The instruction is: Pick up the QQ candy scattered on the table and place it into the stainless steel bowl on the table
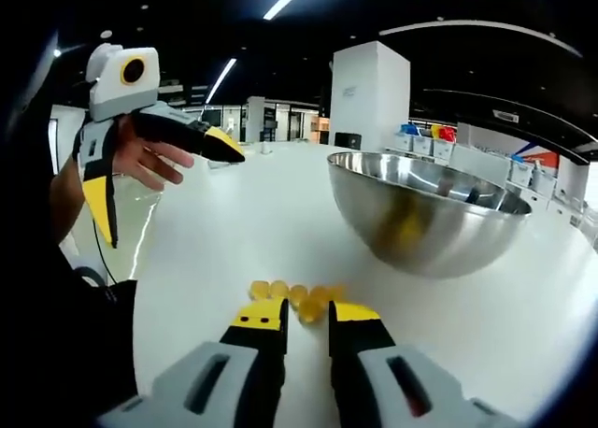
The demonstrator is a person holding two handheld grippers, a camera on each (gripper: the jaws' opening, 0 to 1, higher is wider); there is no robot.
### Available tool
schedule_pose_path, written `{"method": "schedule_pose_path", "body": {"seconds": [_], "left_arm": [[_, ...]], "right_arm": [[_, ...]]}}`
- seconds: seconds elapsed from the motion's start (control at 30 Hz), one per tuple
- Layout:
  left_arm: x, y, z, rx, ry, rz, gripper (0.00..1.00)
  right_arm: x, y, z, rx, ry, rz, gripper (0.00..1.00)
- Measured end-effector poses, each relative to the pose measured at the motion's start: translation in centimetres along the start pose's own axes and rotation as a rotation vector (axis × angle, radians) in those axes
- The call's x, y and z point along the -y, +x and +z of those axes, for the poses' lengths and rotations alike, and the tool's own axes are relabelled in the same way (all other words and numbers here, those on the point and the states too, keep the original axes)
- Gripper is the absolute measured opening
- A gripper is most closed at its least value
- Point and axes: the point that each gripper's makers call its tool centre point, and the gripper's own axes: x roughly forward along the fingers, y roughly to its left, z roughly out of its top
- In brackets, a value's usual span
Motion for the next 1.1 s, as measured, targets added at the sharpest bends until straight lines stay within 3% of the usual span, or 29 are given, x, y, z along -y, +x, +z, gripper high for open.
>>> {"method": "schedule_pose_path", "body": {"seconds": [0.9, 1.1], "left_arm": [[0.21, 0.19, 0.00, 0.003, 0.001, -0.008, 0.84], [0.12, 0.05, 0.09, 0.003, 0.004, -0.003, 0.84]], "right_arm": [[-0.47, 0.12, -0.21, 0.020, -0.010, 0.006, 0.07], [-0.36, 0.00, -0.22, 0.017, 0.021, 0.001, 0.06]]}}
